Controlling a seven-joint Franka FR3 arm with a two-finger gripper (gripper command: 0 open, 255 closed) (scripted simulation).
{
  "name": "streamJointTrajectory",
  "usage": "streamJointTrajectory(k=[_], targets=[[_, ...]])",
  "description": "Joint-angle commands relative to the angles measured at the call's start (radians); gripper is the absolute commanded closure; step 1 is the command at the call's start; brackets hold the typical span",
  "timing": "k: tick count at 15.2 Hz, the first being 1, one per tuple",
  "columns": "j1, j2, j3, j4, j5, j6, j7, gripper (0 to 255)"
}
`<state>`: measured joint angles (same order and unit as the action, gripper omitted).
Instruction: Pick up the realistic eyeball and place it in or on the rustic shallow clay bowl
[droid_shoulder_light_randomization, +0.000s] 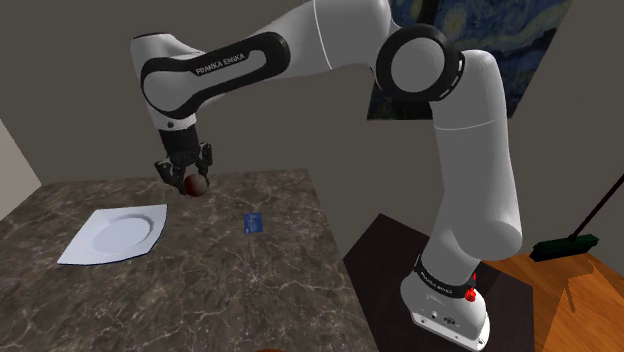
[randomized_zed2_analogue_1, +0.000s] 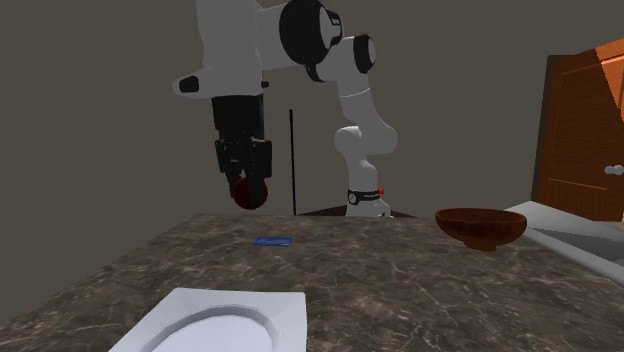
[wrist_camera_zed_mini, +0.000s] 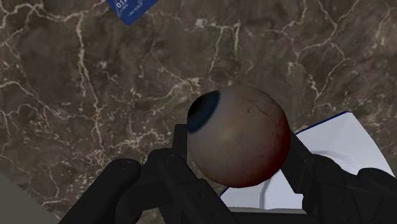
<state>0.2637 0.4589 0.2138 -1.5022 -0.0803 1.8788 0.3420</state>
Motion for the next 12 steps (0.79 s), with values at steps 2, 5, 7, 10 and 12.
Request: streamJointTrajectory(k=[2,5,7,10,12], targets=[[-0.001,-0.009,0.001,0.028,0.002,-0.037,-0.003,255],[0.0,-0.016,0.002,0.059,0.004,-0.074,-0.004,255],[0.006,-0.048,0.008,0.015,0.009,-0.062,0.01,255],[0.024,-0.134,0.027,-0.113,0.024,-0.019,0.051,255],[0.038,-0.186,0.041,-0.188,0.034,0.005,0.079,255]])
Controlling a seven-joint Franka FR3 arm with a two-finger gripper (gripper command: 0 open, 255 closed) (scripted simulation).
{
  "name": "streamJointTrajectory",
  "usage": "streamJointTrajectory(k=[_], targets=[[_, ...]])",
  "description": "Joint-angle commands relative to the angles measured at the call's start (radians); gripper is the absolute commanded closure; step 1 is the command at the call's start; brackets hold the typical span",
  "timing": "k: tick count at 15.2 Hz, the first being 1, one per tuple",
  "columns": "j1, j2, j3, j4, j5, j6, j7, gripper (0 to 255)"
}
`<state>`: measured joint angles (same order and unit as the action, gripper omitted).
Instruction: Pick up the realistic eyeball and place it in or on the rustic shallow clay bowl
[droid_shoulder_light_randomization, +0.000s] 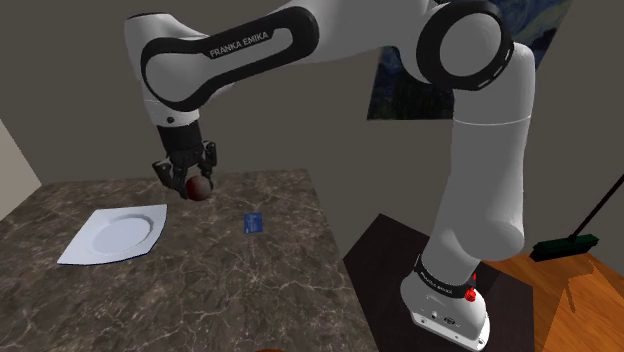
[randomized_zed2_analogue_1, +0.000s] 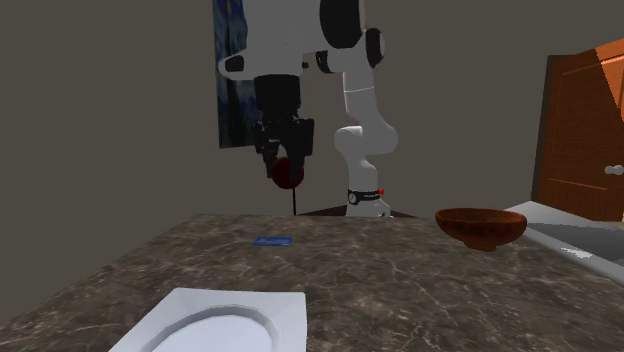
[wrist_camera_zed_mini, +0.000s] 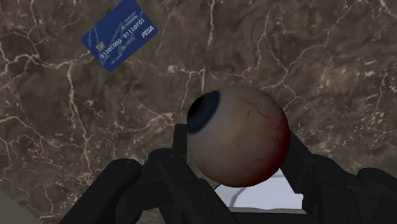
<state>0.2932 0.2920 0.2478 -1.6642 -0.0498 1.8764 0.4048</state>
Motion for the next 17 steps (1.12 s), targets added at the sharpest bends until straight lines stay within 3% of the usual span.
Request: streamJointTrajectory(k=[1,9,17], targets=[[0.016,-0.044,0.014,-0.06,0.009,0.018,0.031,255],[0.084,-0.213,0.08,-0.284,0.06,0.081,0.152,255],[0.167,-0.335,0.162,-0.425,0.118,0.114,0.291,255]])
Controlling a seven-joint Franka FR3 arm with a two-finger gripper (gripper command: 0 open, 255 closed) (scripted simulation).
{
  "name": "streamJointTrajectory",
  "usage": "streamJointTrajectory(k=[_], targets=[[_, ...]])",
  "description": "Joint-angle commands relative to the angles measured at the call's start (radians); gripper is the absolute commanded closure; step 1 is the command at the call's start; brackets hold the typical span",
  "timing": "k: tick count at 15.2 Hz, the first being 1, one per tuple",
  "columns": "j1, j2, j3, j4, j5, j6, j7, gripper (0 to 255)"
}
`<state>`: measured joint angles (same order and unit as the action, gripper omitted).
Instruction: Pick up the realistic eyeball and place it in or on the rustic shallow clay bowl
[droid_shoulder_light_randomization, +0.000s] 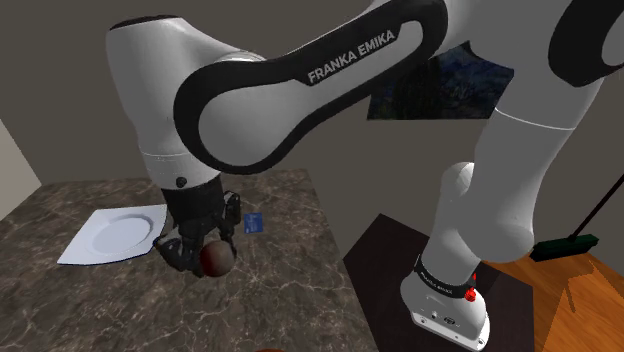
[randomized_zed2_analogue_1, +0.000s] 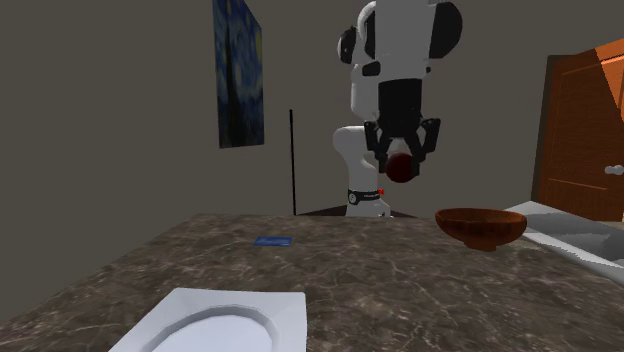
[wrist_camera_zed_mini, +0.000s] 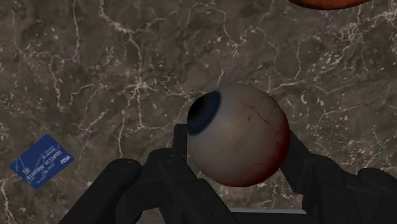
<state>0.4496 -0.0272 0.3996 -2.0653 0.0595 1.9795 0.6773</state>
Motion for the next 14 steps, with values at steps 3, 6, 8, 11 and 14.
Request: streamJointTrajectory(k=[3,6,8,11,14], targets=[[0.044,-0.048,0.045,-0.058,0.03,0.019,0.076,255],[0.078,-0.072,0.082,-0.082,0.049,0.025,0.137,255],[0.101,-0.083,0.108,-0.092,0.061,0.028,0.179,255],[0.135,-0.093,0.149,-0.099,0.074,0.033,0.247,255],[0.168,-0.092,0.191,-0.096,0.082,0.037,0.318,255]])
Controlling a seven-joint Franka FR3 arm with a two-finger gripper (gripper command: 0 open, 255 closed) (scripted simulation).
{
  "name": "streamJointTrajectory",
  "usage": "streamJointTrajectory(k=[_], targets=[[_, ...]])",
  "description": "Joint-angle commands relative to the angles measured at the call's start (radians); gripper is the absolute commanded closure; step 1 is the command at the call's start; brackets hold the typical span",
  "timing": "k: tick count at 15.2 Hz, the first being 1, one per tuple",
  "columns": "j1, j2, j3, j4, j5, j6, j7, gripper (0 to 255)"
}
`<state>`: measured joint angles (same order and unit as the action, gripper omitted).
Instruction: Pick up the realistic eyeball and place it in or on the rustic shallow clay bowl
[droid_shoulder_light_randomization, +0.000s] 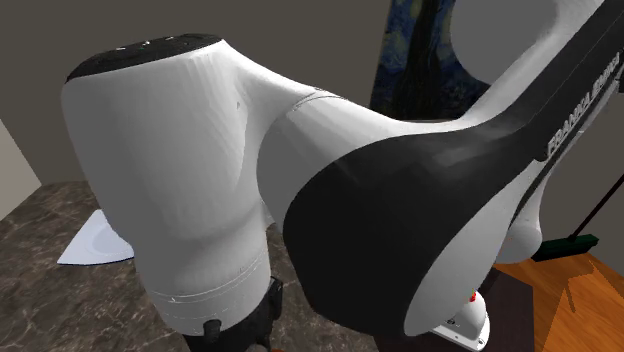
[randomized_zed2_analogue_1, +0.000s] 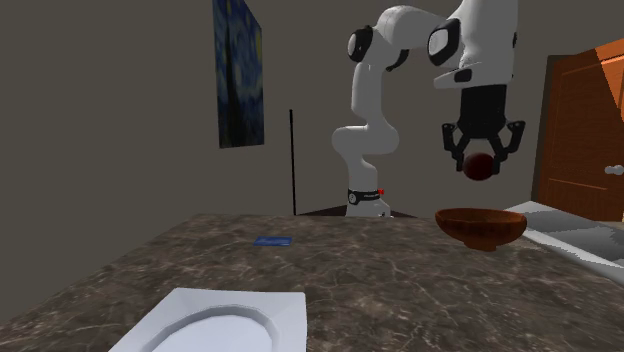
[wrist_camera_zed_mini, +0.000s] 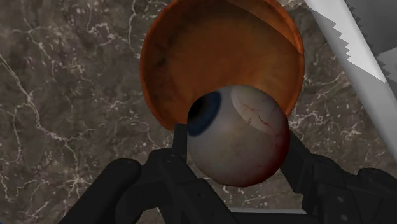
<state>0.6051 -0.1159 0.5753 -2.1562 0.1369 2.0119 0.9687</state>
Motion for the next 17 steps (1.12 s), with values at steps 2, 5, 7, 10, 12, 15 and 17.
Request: streamJointTrajectory(k=[2,5,7,10,12,15,17], targets=[[0.013,0.008,0.018,-0.022,0.0,0.032,0.029,255],[0.013,0.027,0.022,-0.047,-0.008,0.074,0.034,255],[0.014,0.041,0.025,-0.062,-0.015,0.101,0.039,255],[0.014,0.064,0.029,-0.084,-0.027,0.143,0.046,255],[0.014,0.081,0.031,-0.097,-0.036,0.17,0.052,255],[0.015,0.092,0.032,-0.105,-0.043,0.188,0.057,255],[0.015,0.092,0.032,-0.105,-0.043,0.188,0.057,255]])
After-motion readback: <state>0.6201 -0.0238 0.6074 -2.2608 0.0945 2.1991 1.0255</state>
